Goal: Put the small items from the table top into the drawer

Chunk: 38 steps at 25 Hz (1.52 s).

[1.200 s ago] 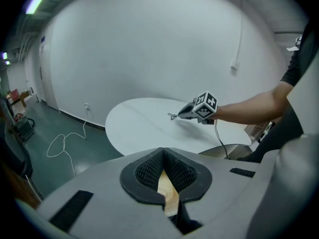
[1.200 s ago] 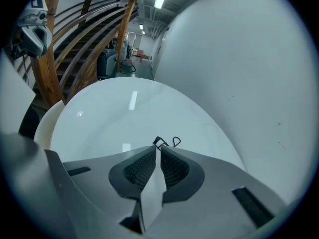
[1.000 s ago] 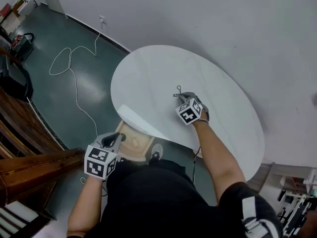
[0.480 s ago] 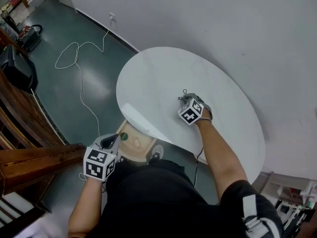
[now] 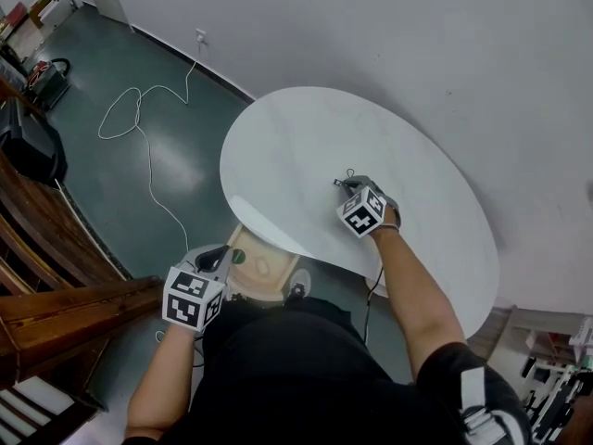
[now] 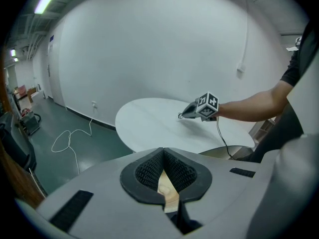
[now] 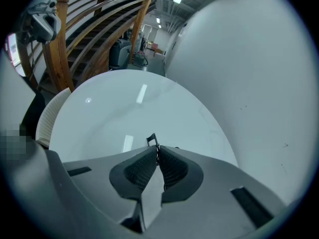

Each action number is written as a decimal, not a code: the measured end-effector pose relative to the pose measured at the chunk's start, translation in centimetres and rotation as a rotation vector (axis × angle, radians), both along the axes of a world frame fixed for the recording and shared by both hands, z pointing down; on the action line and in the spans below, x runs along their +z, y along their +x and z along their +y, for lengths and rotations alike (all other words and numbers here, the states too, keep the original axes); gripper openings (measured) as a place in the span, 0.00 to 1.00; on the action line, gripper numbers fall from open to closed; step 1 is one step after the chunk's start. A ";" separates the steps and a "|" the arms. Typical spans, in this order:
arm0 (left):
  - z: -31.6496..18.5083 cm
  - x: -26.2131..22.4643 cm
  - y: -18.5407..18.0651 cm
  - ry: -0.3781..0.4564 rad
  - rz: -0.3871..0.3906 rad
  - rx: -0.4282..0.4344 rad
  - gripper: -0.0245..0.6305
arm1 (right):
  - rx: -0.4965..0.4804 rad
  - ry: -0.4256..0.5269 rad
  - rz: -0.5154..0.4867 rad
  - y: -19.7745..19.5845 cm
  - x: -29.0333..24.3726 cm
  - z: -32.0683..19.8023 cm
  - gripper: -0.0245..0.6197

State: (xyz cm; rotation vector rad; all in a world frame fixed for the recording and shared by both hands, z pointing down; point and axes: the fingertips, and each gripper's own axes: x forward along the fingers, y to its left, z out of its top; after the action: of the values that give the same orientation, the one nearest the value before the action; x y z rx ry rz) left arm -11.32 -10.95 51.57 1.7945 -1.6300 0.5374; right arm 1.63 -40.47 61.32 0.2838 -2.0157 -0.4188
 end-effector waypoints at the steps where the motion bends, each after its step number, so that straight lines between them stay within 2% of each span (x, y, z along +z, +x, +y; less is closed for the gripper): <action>1: 0.1 0.1 -0.1 0.000 0.001 0.014 0.06 | 0.011 -0.003 -0.018 -0.1 -0.4 0.6 0.07; 11: -0.8 1.0 0.5 0.010 0.020 0.170 0.06 | 0.096 -0.037 -0.136 0.2 -3.1 7.4 0.07; 18: -0.2 2.3 0.4 -0.015 0.022 0.263 0.06 | 0.152 -0.082 -0.210 -0.2 -4.1 13.1 0.07; 24: 0.8 3.4 0.4 -0.036 0.023 0.332 0.06 | 0.153 -0.146 -0.258 -1.8 -3.8 19.2 0.07; 32: 2.0 4.2 0.6 -0.051 0.034 0.367 0.06 | 0.071 -0.269 -0.205 -3.9 0.4 28.2 0.07; 38: 3.4 4.9 0.0 -0.069 0.042 0.342 0.06 | 0.012 -0.310 -0.116 -4.5 4.3 30.1 0.07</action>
State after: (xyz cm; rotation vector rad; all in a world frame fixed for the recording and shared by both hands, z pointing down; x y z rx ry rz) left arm -11.36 -7.59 56.46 2.0298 -1.2650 0.6932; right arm -2.91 -10.41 65.60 0.1296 -2.1554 -0.0796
